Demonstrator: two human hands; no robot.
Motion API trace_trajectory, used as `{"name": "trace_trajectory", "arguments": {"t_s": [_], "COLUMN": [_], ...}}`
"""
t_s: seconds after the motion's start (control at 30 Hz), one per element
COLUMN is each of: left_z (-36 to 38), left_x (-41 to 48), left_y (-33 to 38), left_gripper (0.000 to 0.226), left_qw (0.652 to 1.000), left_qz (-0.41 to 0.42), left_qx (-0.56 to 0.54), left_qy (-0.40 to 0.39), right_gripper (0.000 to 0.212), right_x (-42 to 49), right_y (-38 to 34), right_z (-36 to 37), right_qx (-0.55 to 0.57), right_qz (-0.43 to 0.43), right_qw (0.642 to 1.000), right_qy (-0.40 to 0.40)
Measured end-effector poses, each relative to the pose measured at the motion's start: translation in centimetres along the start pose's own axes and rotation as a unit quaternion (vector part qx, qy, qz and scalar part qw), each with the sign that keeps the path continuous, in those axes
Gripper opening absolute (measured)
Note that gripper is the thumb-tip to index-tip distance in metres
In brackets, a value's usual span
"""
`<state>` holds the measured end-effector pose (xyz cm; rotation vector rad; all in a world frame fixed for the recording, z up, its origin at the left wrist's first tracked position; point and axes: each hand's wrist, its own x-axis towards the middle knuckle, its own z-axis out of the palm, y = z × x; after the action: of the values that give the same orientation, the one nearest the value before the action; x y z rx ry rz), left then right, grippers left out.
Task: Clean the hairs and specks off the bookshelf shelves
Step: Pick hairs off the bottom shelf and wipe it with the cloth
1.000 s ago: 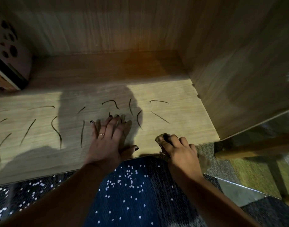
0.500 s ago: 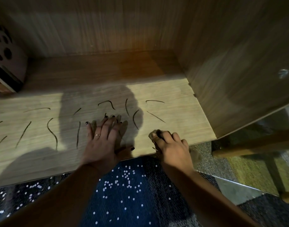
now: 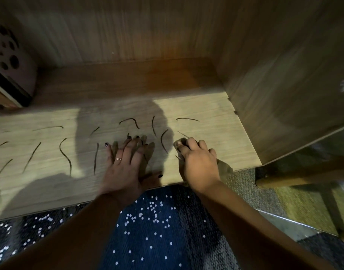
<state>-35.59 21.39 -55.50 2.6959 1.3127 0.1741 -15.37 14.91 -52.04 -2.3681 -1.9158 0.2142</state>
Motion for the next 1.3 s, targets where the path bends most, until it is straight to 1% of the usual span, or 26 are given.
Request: {"name": "trace_trajectory", "arguments": {"t_s": [0.2,0.33,0.43,0.5,0.57,0.67,0.77,0.93,1.07,1.2,1.3], "left_z": [0.0,-0.2,-0.3,-0.3,-0.2,-0.1,0.0,0.0,0.1,0.1,-0.1], "left_x": [0.0,0.0,0.0,0.1,0.1,0.2,0.2,0.1,0.2,0.2,0.1], "left_y": [-0.1,-0.1,-0.1,-0.1,0.0,-0.1,-0.1,-0.1,-0.1,-0.1,0.0], "left_gripper": [0.102,0.096,0.093,0.088,0.085,0.088,0.093,0.091,0.089,0.088,0.086], "left_qw": [1.0,1.0,1.0,1.0,0.999,0.999,0.998,0.999,0.999,0.999,0.999], "left_qz": [0.0,0.006,0.012,0.019,0.028,0.032,0.021,0.026,0.026,0.021,0.022], "left_qx": [0.012,0.002,-0.002,0.0,0.007,0.017,0.023,0.019,0.016,0.02,0.024], "left_qy": [-0.017,-0.018,-0.016,-0.02,-0.026,-0.032,-0.046,-0.023,-0.025,-0.034,-0.034], "right_gripper": [0.065,0.068,0.062,0.052,0.047,0.044,0.035,0.034,0.041,0.062,0.064], "right_x": [-3.2,-6.3,-6.4,-5.9,-5.2,-3.6,-1.3,2.3,0.5,-3.9,-5.6], "right_y": [1.5,3.0,3.3,2.9,2.5,2.2,2.2,3.0,2.8,1.4,0.5], "right_z": [0.1,0.4,0.6,0.9,0.9,0.4,-0.1,-0.4,-0.5,-0.5,-0.2], "right_qx": [0.002,-0.007,-0.006,-0.013,-0.021,-0.014,-0.008,0.008,-0.002,0.02,0.04], "right_qz": [0.002,0.028,0.052,0.063,0.073,0.086,0.104,0.127,0.115,0.092,0.09], "right_qw": [1.0,1.0,0.999,0.998,0.997,0.996,0.994,0.991,0.993,0.995,0.994], "right_qy": [-0.011,-0.007,-0.006,0.011,0.019,0.016,0.028,0.029,0.01,-0.027,-0.047]}}
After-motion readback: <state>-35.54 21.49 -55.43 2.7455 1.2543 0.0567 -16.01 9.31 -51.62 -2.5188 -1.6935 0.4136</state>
